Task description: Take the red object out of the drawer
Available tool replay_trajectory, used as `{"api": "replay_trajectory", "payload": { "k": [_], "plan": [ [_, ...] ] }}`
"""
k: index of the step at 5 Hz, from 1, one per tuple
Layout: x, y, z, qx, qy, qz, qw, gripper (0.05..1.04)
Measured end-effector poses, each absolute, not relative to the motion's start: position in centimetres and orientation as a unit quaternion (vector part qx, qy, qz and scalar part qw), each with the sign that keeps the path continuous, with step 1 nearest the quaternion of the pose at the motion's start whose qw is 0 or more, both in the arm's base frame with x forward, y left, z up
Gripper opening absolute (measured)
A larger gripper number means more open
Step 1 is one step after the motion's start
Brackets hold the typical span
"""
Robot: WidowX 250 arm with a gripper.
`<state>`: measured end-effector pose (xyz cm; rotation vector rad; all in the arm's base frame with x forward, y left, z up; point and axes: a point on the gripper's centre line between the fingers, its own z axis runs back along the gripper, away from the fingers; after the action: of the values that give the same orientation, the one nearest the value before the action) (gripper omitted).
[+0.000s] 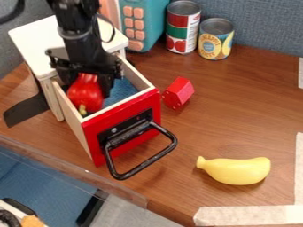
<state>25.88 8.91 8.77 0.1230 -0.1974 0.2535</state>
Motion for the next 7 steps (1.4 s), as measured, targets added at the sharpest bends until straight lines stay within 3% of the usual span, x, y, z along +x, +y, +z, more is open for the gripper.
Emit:
{"api": "replay_trajectory", "payload": {
  "k": [2, 3, 5, 7],
  "plan": [
    [24.7, 7.2, 13.1, 0.060, -0.138, 0.121, 0.981, 0.802],
    [24.4, 5.2, 13.9, 0.045, -0.140, 0.105, 0.983, 0.802],
    [25.0, -1.0, 13.3, 0.028, -0.146, 0.031, 0.988, 0.802],
    [27.6, -5.8, 10.5, 0.056, -0.147, -0.016, 0.987, 0.802]
  ]
}}
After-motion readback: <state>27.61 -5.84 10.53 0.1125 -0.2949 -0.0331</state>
